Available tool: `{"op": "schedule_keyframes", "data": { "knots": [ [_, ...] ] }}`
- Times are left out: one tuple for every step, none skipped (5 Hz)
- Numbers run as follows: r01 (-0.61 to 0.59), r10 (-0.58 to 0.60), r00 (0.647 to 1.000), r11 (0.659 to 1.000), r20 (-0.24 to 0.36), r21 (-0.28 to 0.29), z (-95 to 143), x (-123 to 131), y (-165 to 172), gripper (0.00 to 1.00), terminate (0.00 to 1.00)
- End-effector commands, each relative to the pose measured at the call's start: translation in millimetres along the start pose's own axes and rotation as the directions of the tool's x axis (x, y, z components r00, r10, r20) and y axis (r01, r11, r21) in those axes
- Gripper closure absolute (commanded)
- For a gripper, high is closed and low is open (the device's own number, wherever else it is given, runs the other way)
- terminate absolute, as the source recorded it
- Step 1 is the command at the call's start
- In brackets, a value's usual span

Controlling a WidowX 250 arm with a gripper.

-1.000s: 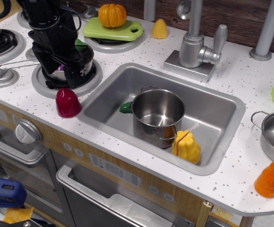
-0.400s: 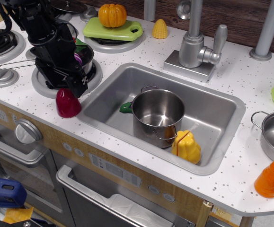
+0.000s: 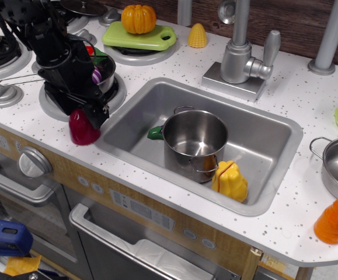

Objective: Put sweet potato in pot which is in sink

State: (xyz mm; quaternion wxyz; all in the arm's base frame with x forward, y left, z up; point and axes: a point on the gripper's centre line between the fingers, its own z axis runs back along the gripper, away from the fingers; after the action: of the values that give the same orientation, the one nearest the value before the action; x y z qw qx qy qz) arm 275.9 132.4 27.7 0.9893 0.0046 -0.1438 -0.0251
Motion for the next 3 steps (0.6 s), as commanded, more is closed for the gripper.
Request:
{"op": "schedule_keyframes", "data": {
  "knots": [
    [-0.034,0.034,0.999,0.999,0.031,-0.026,-2.4,-3.6,8.1,0.00,0.00],
    [-0.050,0.052,0.998,0.998,0.037,-0.037,-4.3,-4.3,9.9,0.00,0.00],
    [-0.056,0.057,0.997,0.998,0.054,-0.020,-7.6,-5.7,7.6,0.00,0.00]
  ]
}}
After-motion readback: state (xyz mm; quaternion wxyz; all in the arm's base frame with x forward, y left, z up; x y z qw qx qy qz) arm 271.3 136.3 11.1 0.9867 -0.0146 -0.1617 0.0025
